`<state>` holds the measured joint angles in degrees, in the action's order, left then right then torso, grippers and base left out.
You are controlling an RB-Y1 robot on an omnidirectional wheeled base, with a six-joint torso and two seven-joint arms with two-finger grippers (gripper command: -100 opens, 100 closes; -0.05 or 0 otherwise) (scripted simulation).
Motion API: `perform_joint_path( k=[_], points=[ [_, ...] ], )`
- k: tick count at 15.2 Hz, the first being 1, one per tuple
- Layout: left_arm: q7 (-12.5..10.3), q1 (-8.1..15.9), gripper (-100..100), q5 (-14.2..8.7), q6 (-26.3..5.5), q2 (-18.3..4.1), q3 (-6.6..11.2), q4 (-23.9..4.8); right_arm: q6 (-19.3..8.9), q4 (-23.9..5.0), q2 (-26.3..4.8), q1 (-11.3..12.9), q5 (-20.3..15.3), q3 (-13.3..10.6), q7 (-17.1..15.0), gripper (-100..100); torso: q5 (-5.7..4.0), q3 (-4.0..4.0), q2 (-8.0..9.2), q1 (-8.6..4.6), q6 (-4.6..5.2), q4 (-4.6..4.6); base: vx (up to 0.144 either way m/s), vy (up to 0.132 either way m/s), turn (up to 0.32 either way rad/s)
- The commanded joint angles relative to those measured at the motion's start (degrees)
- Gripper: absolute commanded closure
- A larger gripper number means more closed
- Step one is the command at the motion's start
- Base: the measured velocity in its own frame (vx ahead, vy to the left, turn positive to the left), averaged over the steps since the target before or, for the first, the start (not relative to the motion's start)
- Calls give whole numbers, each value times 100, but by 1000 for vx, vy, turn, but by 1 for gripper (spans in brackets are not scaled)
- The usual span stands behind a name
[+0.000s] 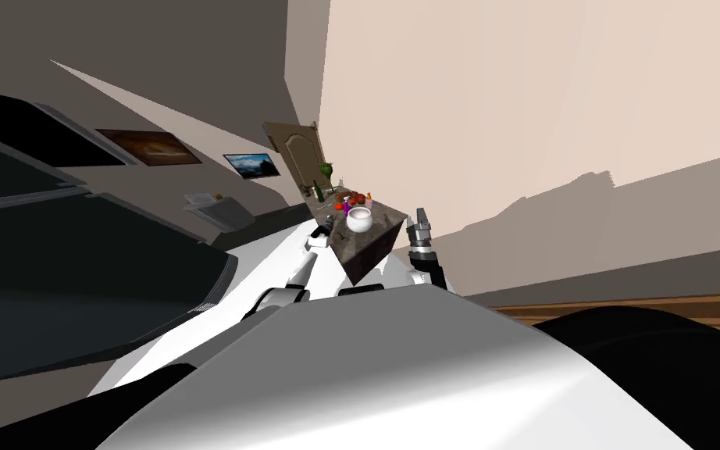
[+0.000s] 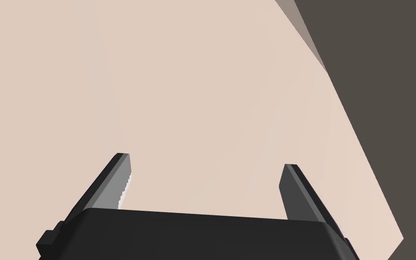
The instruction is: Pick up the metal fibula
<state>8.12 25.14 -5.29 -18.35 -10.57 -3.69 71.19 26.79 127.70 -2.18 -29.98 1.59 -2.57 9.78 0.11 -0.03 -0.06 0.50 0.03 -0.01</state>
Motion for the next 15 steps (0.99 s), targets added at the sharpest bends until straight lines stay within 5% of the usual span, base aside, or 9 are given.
perform_joint_path(
  k=[1,15],
  points=[
    [5,166,-100,-18,-99,6,-6,-286,0,0,0,0,0,0,0,0,0,0,0,0,0,0,-30,105,-95],
    [69,1613,-100,-270,-1352,125,-89,-1912,0,0,0,-1,0,0,0,0,0,-5,-9,-7,-5,-2,-23,98,-122]
  ],
)
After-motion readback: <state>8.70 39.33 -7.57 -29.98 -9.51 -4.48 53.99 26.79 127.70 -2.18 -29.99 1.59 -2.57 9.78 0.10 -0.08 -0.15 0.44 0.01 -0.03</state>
